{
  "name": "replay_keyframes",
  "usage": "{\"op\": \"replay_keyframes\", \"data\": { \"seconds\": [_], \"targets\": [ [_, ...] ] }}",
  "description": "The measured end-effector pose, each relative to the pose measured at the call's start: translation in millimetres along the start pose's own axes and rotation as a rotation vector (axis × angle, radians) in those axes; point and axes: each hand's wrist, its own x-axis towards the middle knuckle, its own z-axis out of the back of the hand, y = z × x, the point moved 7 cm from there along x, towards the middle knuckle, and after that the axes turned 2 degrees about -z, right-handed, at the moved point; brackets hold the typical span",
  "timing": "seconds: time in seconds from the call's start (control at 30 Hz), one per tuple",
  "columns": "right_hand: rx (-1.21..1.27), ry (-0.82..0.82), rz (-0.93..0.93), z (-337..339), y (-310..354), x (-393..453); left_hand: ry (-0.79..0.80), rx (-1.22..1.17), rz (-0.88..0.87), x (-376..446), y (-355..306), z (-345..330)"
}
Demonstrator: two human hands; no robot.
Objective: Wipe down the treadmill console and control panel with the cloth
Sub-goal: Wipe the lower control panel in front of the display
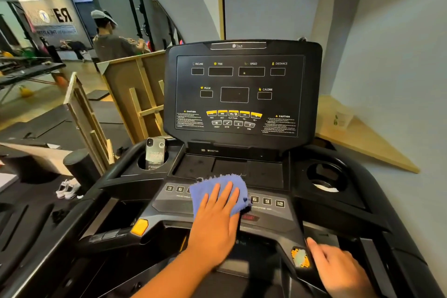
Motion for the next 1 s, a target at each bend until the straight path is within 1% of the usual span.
{"op": "replay_keyframes", "data": {
  "seconds": [0.07, 0.13, 0.2, 0.23, 0.27, 0.3, 0.33, 0.4, 0.43, 0.47, 0.53, 0.6, 0.63, 0.67, 0.73, 0.77, 0.8, 0.83, 0.93, 1.0],
  "targets": [
    [-0.006, -0.005, -0.003, 1, 1, 0, -0.036, 0.071, 0.0, 9, -12, -2],
    [-0.024, -0.012, -0.007, 3, 2, -1, -0.027, 0.152, -0.146, 4, -37, -18],
    [-0.033, 0.02, -0.018, 2, 1, 0, 0.002, 0.19, -0.307, -8, -58, -29],
    [-0.037, 0.039, -0.016, 1, 0, 0, 0.009, 0.204, -0.355, -11, -62, -27],
    [-0.041, 0.061, -0.006, -1, 0, 1, -0.016, 0.235, -0.391, -10, -61, -25],
    [-0.043, 0.068, 0.01, -1, -1, 3, -0.039, 0.255, -0.4, -6, -58, -21],
    [-0.038, 0.072, 0.02, -2, -1, 4, -0.057, 0.252, -0.367, 1, -52, -16],
    [-0.029, 0.069, 0.036, -3, -1, 5, -0.07, 0.226, -0.217, 14, -42, -9],
    [-0.014, 0.06, 0.049, -4, -2, 7, -0.069, 0.2, -0.178, 16, -43, -11],
    [0.005, 0.052, 0.06, -5, -3, 8, -0.063, 0.188, -0.192, 15, -49, -16],
    [0.006, 0.044, 0.07, -9, -7, 11, -0.037, 0.212, -0.329, 2, -69, -29],
    [0.004, 0.039, 0.066, -11, -10, 14, 0.014, 0.255, -0.458, -8, -77, -28],
    [0.016, 0.039, 0.066, -12, -11, 14, 0.024, 0.269, -0.472, -6, -74, -23],
    [0.034, 0.042, 0.069, -12, -11, 14, 0.015, 0.237, -0.442, 0, -68, -17],
    [0.07, 0.044, 0.08, -12, -11, 12, 0.003, 0.115, -0.263, 16, -54, -11],
    [0.074, 0.042, 0.085, -12, -11, 11, -0.007, 0.114, -0.19, 20, -53, -9],
    [0.07, 0.037, 0.086, -12, -11, 11, -0.023, 0.139, -0.173, 20, -59, -10],
    [0.054, 0.033, 0.087, -11, -11, 10, -0.033, 0.172, -0.213, 17, -69, -15],
    [0.002, 0.032, 0.103, -11, -9, 9, -0.053, 0.26, -0.43, -3, -100, -34],
    [-0.029, 0.045, 0.123, -13, -8, 9, -0.039, 0.291, -0.485, -9, -102, -34]
  ]
}}
